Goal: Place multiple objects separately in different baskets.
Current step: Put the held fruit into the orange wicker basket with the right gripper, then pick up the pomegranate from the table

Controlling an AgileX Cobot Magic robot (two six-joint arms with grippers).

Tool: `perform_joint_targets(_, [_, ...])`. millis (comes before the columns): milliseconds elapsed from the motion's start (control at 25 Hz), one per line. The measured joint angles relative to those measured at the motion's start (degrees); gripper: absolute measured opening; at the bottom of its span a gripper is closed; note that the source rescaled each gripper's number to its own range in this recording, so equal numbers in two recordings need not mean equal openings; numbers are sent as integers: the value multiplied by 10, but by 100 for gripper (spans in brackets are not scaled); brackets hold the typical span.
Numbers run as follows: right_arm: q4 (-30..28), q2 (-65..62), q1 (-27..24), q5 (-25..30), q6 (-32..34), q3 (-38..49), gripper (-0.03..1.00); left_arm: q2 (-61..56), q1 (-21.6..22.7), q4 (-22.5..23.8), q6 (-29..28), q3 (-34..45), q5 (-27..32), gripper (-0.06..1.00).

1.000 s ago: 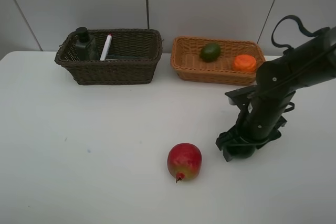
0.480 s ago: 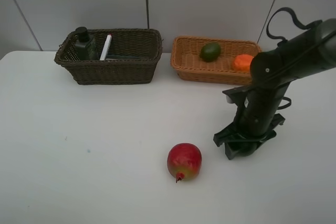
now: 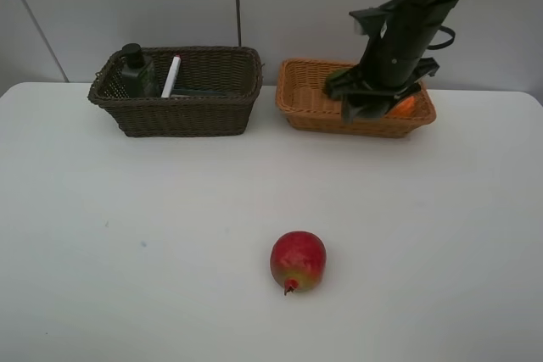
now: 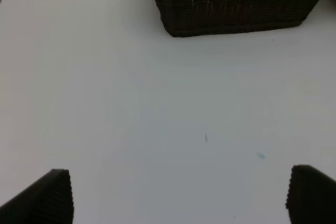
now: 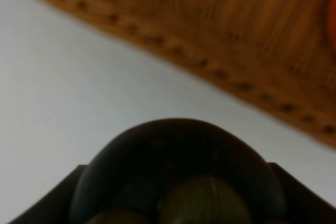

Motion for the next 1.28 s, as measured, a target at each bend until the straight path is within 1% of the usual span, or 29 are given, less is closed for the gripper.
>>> perform_joint_targets(80, [8, 39, -24, 6, -6, -67, 14, 0, 0, 0, 0, 0, 0, 100])
perform_joint_targets(240, [13, 121, -55, 12, -8, -174, 15, 0, 0, 0, 0, 0, 0, 100])
perform_joint_targets(280, [13, 140, -59, 18, -8, -198, 19, 0, 0, 0, 0, 0, 0, 100])
perform_joint_targets(320, [10, 156, -61, 23, -8, -218, 27, 0, 0, 0, 0, 0, 0, 100])
perform_joint_targets(400, [-3, 178, -63, 32, -8, -244, 58, 0, 0, 0, 0, 0, 0, 100])
perform_joint_targets(480, [-8, 186, -63, 36, -8, -254, 79, 0, 0, 0, 0, 0, 0, 100])
perform_joint_targets(520, [-8, 186, -63, 37, -8, -255, 86, 0, 0, 0, 0, 0, 0, 100])
perform_joint_targets(560, [-8, 186, -63, 41, -8, -256, 89, 0, 0, 0, 0, 0, 0, 100])
perform_joint_targets(720, [9, 180, -63, 74, -8, -256, 94, 0, 0, 0, 0, 0, 0, 100])
perform_joint_targets(800, [25, 166, -63, 99, -8, -256, 94, 0, 0, 0, 0, 0, 0, 100])
perform_joint_targets(920, [45, 124, -57, 153, -8, -256, 94, 0, 0, 0, 0, 0, 0, 100])
perform_joint_targets(960, [47, 108, -53, 162, -8, -256, 94, 0, 0, 0, 0, 0, 0, 100])
perform_joint_targets(1120, [74, 47, -34, 168, 0, -238, 94, 0, 0, 0, 0, 0, 0, 100])
perform_joint_targets(1280, [88, -27, 8, 170, 4, -143, 94, 0, 0, 0, 0, 0, -1, 100])
